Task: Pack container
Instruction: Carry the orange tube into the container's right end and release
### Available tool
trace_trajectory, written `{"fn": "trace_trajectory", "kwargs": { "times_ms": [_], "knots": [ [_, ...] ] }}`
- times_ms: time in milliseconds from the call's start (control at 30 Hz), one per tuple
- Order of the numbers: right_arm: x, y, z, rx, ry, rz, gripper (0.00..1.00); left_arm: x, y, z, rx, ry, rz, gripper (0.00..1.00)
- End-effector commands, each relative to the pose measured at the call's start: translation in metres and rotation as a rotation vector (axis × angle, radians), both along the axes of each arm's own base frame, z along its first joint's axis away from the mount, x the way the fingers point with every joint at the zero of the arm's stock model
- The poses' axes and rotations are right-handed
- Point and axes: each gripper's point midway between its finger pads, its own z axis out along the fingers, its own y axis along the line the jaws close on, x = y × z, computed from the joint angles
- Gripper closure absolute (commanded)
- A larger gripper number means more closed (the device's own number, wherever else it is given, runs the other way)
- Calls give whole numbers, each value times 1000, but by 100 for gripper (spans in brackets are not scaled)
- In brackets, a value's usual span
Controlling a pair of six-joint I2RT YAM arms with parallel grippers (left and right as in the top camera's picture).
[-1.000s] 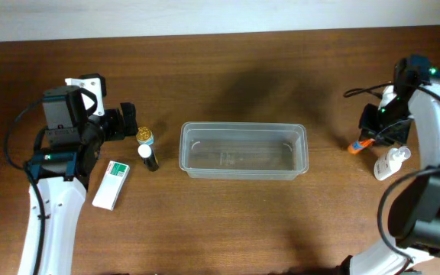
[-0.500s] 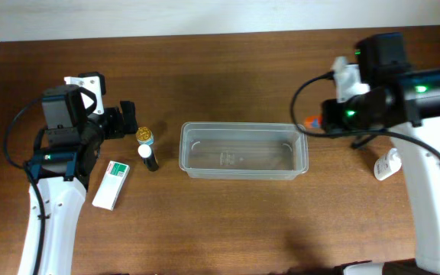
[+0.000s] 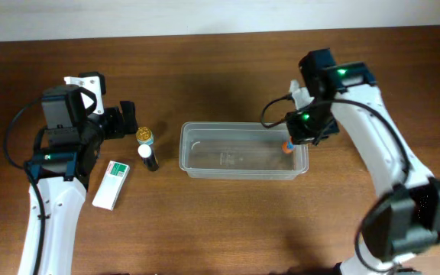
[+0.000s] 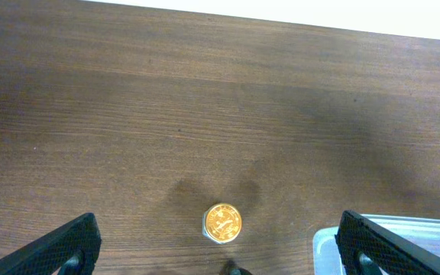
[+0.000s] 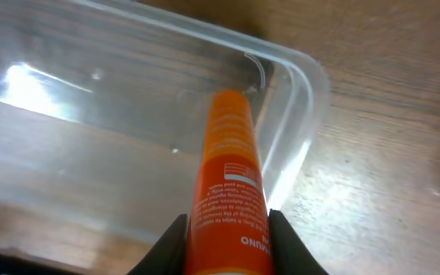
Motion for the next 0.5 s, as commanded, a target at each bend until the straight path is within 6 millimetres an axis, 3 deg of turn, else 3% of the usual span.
{"fn": "trace_trajectory", "kwargs": {
  "times_ms": [0,133,300,333,367,467],
  "knots": [
    [4,3,-20,-8,33,8,78,4,-1,12,-2,-31,-16,1],
    [16,5,-36,-8,33,8,77,4,-1,12,-2,-31,-16,1],
    [25,5,-41,-13,7,7,76,4,-1,12,-2,-31,-16,1],
    [25,4,-41,-15,7,7,69,4,-1,12,-2,-31,-16,1],
    [24,4,-41,-16,13,7,55,4,-1,12,-2,-31,-16,1],
    [20,3,-41,-19,27,8,36,4,-1,12,-2,-31,-16,1]
  ]
}}
